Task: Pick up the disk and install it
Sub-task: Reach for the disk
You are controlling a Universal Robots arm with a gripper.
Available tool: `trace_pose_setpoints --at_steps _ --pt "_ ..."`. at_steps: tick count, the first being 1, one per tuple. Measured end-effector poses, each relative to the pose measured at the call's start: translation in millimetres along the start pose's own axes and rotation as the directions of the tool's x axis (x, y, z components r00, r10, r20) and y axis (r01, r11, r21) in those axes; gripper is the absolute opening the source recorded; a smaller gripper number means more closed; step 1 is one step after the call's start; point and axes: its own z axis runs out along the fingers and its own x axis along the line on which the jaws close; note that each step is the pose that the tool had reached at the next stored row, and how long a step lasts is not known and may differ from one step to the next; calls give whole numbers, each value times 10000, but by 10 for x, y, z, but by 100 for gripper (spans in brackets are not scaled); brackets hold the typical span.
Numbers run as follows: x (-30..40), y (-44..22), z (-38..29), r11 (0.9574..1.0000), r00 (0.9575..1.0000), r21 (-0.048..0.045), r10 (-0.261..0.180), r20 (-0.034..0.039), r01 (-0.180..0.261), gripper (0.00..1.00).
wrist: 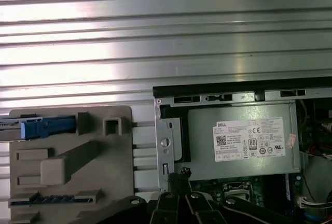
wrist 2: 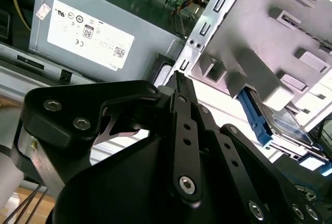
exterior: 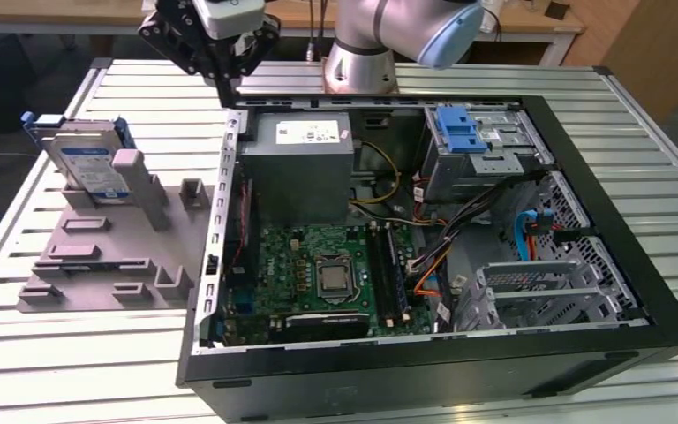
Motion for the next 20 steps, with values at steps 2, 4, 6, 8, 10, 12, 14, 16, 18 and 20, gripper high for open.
trace_pose_setpoints --at_steps 2,4,6,8,10,12,14,16,18,20 --pt "37 14 1 10000 10000 1 1 -1 -1 11" --pt "78 28 4 10000 10000 0 3 -1 -3 11" --pt "114 41 5 10000 10000 1 7 -2 -7 11" --pt "146 52 8 10000 10000 1 8 -4 -8 11" --pt "171 65 9 10000 10000 3 9 -7 -9 11" --pt "198 75 11 10000 10000 3 9 -9 -9 11" --pt "222 83 15 10000 10000 -1 10 -8 -10 11" --pt "242 88 17 10000 10000 0 10 -10 -10 11" --pt "262 93 18 10000 10000 0 11 -12 -11 11" --pt "280 98 19 10000 10000 1 11 -16 -11 11"
